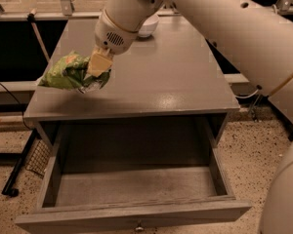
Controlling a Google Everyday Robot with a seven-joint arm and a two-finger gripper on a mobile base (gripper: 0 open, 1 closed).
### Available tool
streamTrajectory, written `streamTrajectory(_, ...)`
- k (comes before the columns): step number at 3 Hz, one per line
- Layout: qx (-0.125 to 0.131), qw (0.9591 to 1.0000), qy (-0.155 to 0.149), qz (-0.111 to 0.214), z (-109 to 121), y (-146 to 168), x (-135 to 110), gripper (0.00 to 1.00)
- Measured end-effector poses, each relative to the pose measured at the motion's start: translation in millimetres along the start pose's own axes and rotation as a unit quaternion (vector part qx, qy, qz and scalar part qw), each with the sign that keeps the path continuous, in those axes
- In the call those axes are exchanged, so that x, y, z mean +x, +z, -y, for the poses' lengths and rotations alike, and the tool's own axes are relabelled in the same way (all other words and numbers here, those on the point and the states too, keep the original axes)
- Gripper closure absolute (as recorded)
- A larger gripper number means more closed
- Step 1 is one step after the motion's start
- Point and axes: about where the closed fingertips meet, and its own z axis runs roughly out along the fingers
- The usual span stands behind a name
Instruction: Place green jalapeno chip bag into top drawer
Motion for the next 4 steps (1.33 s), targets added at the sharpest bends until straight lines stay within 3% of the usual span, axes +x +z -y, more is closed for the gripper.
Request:
streamTrajectory(1, 0.0, 0.9999, 0.007, -0.008, -22, -2, 7, 1.0)
streamTrajectory(4, -0.002, 0.9987, 0.025, -0.045, -133, 1, 51, 1.0)
